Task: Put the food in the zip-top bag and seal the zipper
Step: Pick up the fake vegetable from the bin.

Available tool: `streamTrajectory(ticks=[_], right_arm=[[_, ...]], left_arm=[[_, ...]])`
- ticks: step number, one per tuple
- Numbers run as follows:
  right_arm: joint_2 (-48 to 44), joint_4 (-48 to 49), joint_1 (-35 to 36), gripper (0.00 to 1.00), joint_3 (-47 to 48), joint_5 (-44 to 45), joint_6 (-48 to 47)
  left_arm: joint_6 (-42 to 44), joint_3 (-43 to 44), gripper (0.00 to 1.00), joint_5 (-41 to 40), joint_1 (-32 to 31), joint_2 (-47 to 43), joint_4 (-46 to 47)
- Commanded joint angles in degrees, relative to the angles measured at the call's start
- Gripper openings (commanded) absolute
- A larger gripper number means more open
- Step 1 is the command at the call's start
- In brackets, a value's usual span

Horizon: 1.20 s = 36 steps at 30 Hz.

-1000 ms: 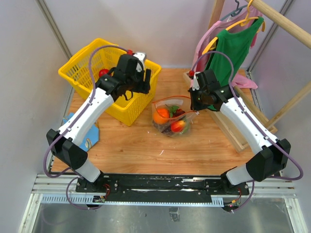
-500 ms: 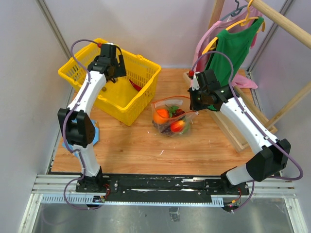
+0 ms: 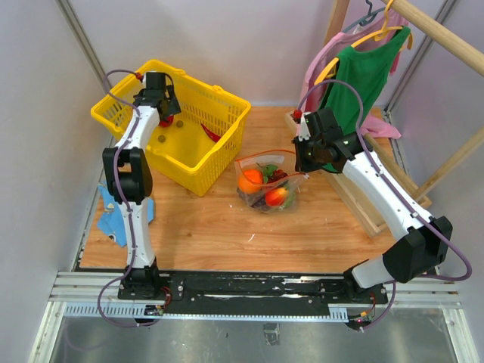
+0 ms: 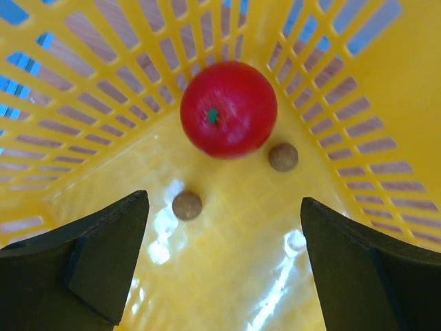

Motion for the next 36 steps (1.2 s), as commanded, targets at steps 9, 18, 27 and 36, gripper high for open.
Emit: streamTrajectory(ticks=[9,18,27,36], right_arm=[[1.43,-0.9,0.46,0.01,3.42,1.22,-2.41],[3.45,-2.23,0.46,0.01,5.41,1.09,-3.32],[4.14,-2.87,0.47,0.01,5.92,0.82,-3.76],[4.27,-2.71,0.46,0.01,6.39,0.18,-3.58]], left_arm=[[-1.98,-2.53,0.99,6.05,3.88,8.45,24.33],[-1.36,-3.85,0.99,8.27,4.15,14.19,34.33],[2.64,-4.25,0.65,10.71,4.16,14.9,36.83],[3.55,-4.58,0.36,16.32,4.16,8.94,30.72]])
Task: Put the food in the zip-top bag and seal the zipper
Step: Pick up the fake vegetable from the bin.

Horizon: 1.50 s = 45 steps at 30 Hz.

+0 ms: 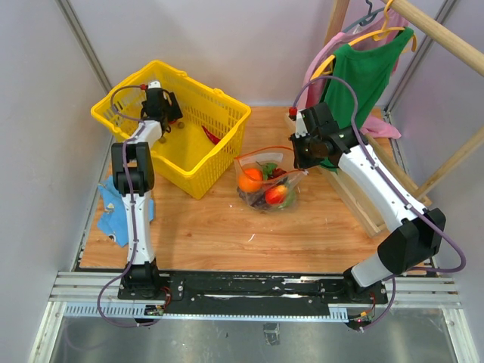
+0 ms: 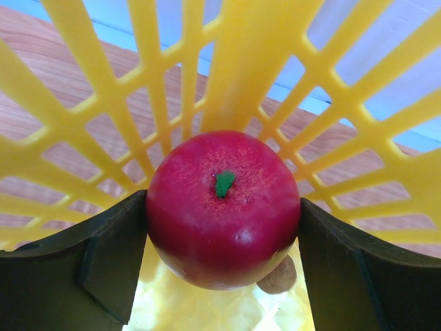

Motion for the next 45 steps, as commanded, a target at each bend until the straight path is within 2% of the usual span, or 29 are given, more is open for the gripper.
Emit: streamTrajectory(ticks=[1,11,25,35,45], right_arm=[[0.63,-0.68,0.46,0.01,2.27,-0.1,-0.71],[-0.81,0.37,0.41,0.01,0.75,-1.33,0.52],[-4.28,3.5,0.46,0.01,-2.96,-4.94,3.2],[-5.24,4.31,0.46,0.01,-3.79,-5.83,4.36],[-6.29,4.72,0.45,0.01,-4.73,-5.62,4.39]], left_arm=[[0.82,-0.62,0.33,5.12,0.37,-5.45,-1.51],[-1.13,-2.0,0.31,9.62,0.29,-13.33,-9.67],[-5.47,-16.32,0.31,18.79,-3.11,-35.9,-13.75],[-3.99,-25.7,0.31,24.24,-11.44,-51.39,-14.6],[1.08,-28.7,0.3,26.76,-24.17,-59.37,-18.35]])
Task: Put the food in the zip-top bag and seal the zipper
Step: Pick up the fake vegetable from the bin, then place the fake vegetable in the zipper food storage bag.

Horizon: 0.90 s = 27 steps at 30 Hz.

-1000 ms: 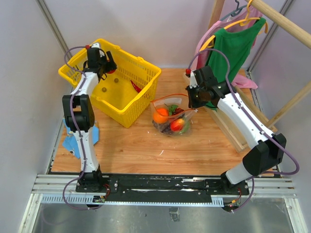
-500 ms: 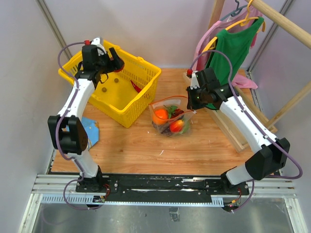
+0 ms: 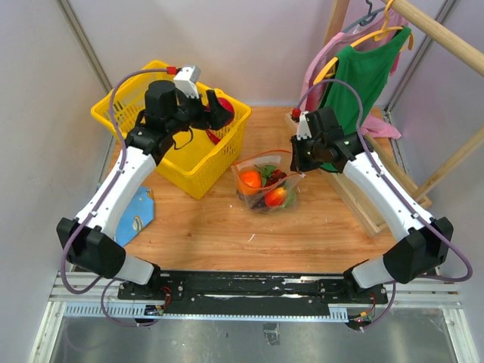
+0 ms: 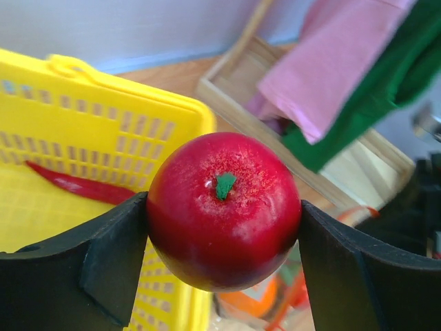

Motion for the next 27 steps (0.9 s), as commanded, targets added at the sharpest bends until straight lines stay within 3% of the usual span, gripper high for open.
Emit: streamTrajectory(ticks=[1,12,27], right_arm=[[-2.95,1.57,0.46,0.01,-1.27,0.0,0.79],[-4.29,1.7,0.46,0.01,-2.25,0.67,1.02],[-6.42,2.07,0.47,0.01,-4.59,0.84,1.28]], left_arm=[[4.87,-1.76,0.3,2.71,-5.7,-3.44,-2.33],[11.54,-3.72,0.3,-0.09,-22.3,-4.97,-3.43],[12.78,-6.6,0.41,-3.83,-29.09,1.1,-6.01]])
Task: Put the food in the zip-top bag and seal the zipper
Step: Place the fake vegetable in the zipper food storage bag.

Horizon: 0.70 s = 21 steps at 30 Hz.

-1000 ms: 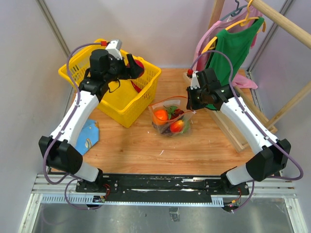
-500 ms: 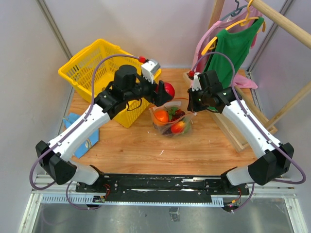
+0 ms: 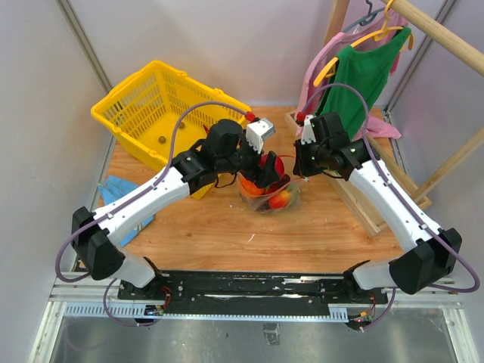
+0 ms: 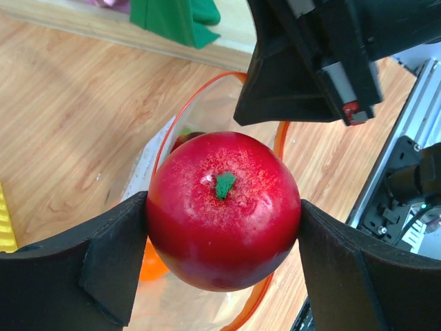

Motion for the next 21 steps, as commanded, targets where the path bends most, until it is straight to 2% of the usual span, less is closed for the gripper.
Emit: streamTrajectory(ticks=[1,4,8,14,21], right_arm=[[-1.85,1.35,0.46,0.01,-0.84,0.71,0.54],[-2.1,1.45,0.46,0.01,-1.1,0.72,0.58],[-2.35,1.48,0.46,0.01,-1.35,1.01,0.56],[-2.11,1.48,0.45,0.02,-1.3,1.06,0.63],[-1.5,1.44,0.46,0.02,-0.67,1.14,0.59]], left_arm=[[1.35,0.02,0.43,-2.19,-1.04,2.18,-1.52],[2.26,0.11,0.49,-3.65,-1.23,3.15,-2.73],[3.55,-0.39,0.64,-5.29,-1.24,3.54,-3.65],[4.34,-0.32,0.8,-6.98,-1.24,2.36,-3.85],[5.15,-0.86,0.88,-4.95,-1.24,0.77,-3.61]])
